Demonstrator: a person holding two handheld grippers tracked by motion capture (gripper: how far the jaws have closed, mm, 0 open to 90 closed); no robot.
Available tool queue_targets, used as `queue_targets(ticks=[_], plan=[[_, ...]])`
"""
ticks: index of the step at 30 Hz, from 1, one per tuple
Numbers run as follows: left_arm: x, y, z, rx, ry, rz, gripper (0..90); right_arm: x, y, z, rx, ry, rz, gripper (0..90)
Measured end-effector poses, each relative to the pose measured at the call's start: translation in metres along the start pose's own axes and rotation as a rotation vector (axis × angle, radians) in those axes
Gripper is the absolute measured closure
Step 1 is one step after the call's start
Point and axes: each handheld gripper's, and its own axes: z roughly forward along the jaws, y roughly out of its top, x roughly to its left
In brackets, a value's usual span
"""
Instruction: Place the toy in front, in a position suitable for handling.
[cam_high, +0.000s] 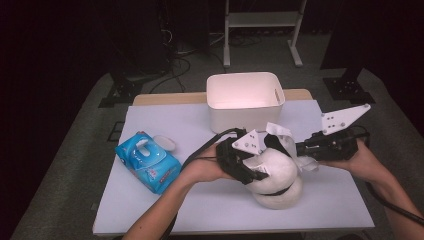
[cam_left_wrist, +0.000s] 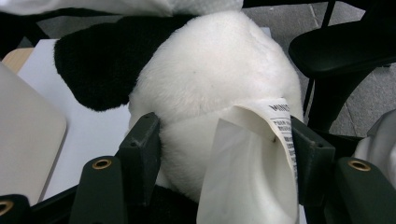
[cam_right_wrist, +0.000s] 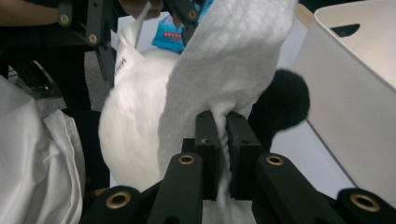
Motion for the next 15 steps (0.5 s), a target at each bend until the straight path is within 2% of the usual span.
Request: queue_targets(ticks=[2,6,9,12,15], plan=[[0.0,0.003,0.003,0.003,-0.003,0.003,36.9,0.001,0.007,0.002,0.005,0.013,-0.014,83.7],[0.001,0.008,0.005,0.025,0.003,0.008,36.6,0.005,0.02,0.01,0.062,0.016,-0.051,83.6],[0.002,0.007,0.006,0.015,0.014,-0.006,34.3,0.003,0.02,0.014,0.112,-0.004,-0.064,83.8],[0.003,0.006,-0.001,-0.025,0.019,-0.02,32.5,-0.001,0.012,0.013,0.12,-0.029,-0.044,83.9],[0.002,0.004,-0.008,-0.033,0.027,-0.024,31.4,-0.006,0.001,0.006,0.108,-0.062,-0.008,83.9]])
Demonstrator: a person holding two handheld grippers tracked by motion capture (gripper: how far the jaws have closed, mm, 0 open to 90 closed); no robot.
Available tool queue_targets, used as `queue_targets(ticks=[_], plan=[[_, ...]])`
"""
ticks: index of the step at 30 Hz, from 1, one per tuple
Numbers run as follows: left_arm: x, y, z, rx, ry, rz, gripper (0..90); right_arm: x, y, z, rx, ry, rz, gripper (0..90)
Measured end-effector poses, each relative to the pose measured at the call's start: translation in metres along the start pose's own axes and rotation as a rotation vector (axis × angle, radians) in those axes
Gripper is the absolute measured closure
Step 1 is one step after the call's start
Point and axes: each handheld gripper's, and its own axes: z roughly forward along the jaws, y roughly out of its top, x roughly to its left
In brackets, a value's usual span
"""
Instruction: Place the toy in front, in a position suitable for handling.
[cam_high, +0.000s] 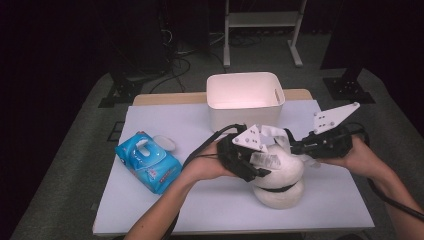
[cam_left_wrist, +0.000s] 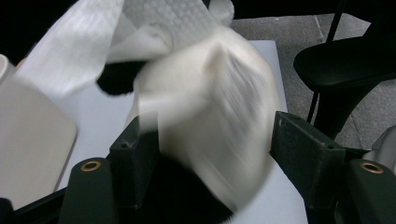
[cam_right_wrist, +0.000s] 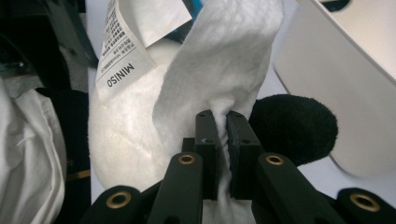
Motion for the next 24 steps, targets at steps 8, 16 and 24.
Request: queue_targets(ticks=[8,16,24], plan=[[0.001,-0.024,0.001,-0.011,-0.005,-0.054,29.7,0.003,-0.025,-0.015,-0.06,-0.005,0.052,84.0],[0.003,-0.043,0.014,-0.007,-0.036,-0.106,28.8,0.012,-0.033,-0.024,-0.07,-0.02,0.049,83.9],[0.003,-0.051,0.035,-0.056,-0.08,-0.122,26.7,0.021,-0.031,-0.022,-0.095,-0.011,0.022,83.8]])
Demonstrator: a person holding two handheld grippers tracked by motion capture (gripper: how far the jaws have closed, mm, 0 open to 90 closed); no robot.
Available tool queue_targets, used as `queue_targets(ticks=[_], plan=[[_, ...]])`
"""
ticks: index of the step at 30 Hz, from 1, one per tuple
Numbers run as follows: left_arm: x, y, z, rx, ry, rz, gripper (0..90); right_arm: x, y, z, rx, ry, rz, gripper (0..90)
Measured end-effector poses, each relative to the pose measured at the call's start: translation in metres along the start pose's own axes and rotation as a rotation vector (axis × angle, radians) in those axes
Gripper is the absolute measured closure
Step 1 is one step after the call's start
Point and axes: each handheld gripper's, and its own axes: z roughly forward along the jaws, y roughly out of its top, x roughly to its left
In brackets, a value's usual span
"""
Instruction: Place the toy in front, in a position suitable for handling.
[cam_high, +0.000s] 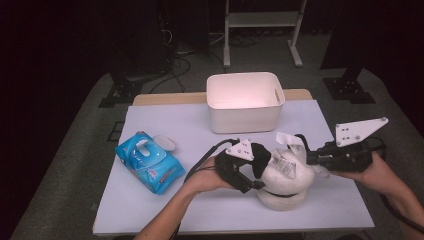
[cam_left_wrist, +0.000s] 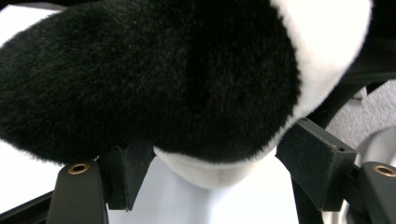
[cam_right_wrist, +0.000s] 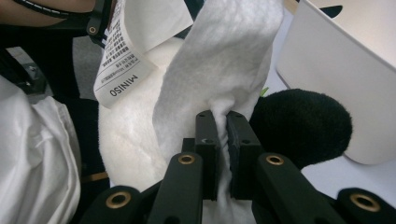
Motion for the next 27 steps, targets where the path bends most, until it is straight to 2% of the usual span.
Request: queue_targets(ticks=[4,7,8,11,12,15,18,20,27], plan=[[0.003,0.007,-0.012,0.003,0.026,0.022,28.2,-0.001,0.002,0.0,-0.052,0.021,0.019,83.8],[0.005,0.009,-0.019,-0.002,0.041,0.027,28.9,-0.001,0.003,0.005,-0.052,0.021,0.021,83.8],[0.008,0.01,-0.028,-0.007,0.06,0.025,28.9,-0.002,0.002,0.008,-0.058,0.027,0.031,83.8],[0.008,0.01,-0.029,0.018,0.071,0.026,28.6,-0.003,0.0,0.013,-0.073,0.05,0.052,83.8],[0.008,0.008,-0.03,0.033,0.087,0.015,28.2,-0.002,0.0,0.015,-0.078,0.05,0.052,83.8],[0.008,0.004,-0.031,0.025,0.134,-0.026,26.2,0.001,0.001,0.016,-0.074,0.046,0.045,83.8],[0.006,-0.002,-0.028,0.008,0.084,-0.052,23.8,0.004,0.002,0.016,-0.063,0.054,0.036,83.7],[0.004,-0.003,-0.025,0.012,0.054,-0.059,20.0,0.007,0.002,0.016,-0.057,0.058,0.027,83.7],[-0.009,-0.014,-0.024,-0.013,0.014,-0.067,17.6,0.012,-0.001,0.014,-0.05,0.048,0.014,83.8]])
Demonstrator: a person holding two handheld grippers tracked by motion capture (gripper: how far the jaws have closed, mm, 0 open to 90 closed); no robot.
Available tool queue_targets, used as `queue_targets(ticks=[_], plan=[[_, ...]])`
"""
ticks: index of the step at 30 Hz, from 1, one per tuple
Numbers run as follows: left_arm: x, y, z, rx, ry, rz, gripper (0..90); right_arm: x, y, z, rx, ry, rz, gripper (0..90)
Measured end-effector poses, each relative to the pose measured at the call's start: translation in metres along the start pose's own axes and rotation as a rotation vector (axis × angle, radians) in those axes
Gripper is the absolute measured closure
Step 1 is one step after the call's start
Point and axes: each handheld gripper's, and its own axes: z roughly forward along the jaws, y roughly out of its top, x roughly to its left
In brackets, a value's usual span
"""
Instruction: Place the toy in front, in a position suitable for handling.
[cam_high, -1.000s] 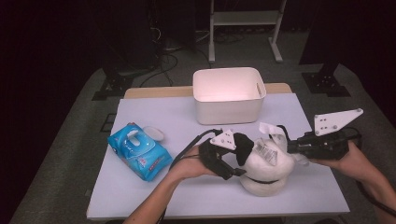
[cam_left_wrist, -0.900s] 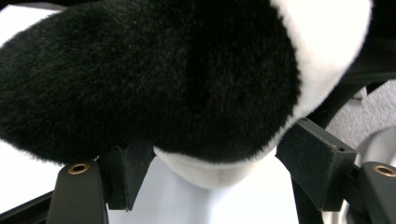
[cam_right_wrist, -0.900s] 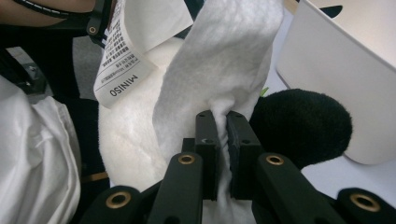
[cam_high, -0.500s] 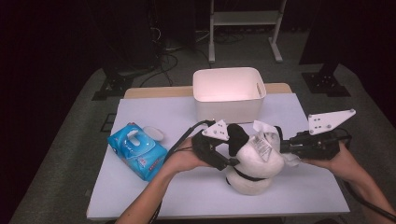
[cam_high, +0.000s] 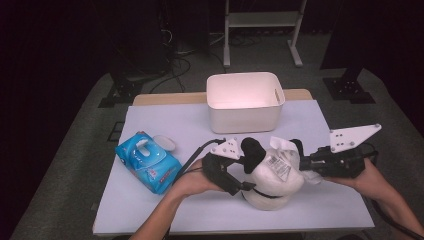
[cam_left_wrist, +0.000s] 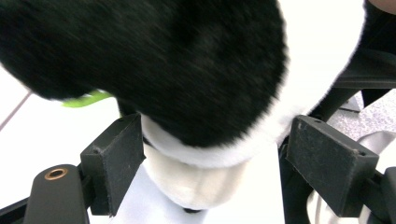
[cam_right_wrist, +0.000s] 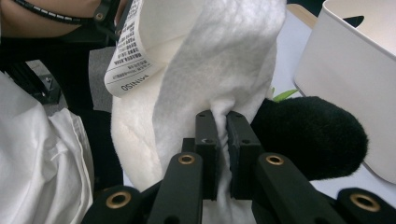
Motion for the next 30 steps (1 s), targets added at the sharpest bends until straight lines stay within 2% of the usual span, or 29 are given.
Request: queue_targets(ticks=[4,6,9,10,13,15,16,20,24,30], plan=[[0.001,0.008,0.005,0.009,0.018,0.03,16.7,0.001,0.002,0.003,-0.006,0.008,-0.001,83.8],[0.004,0.012,0.005,0.014,-0.005,0.028,16.1,0.004,0.004,0.005,0.0,0.001,-0.012,83.8],[0.004,0.013,0.006,0.001,-0.02,0.016,16.1,0.006,0.004,0.005,-0.007,0.005,-0.003,83.9],[0.003,0.013,0.006,-0.002,-0.016,0.031,17.2,0.006,0.004,0.005,-0.012,0.01,-0.001,83.9],[0.002,0.011,0.003,-0.017,-0.016,0.067,31.8,0.006,0.004,0.007,-0.015,0.016,-0.004,84.0],[0.002,0.01,0.002,-0.023,-0.025,0.08,37.7,0.006,0.006,0.005,-0.013,0.005,-0.023,83.9],[0.002,0.01,0.001,-0.023,-0.024,0.095,39.3,0.005,0.006,0.003,-0.014,0.006,-0.027,83.9],[0.001,0.01,0.001,-0.033,-0.022,0.102,42.5,-0.004,0.01,-0.004,-0.011,-0.006,-0.022,83.9],[0.002,0.011,0.0,-0.028,-0.026,0.118,43.9,-0.007,0.014,-0.006,0.017,-0.023,-0.03,83.9],[0.0,0.012,0.0,-0.019,-0.043,0.155,44.6,-0.02,0.024,-0.009,0.027,-0.062,-0.027,83.9]])
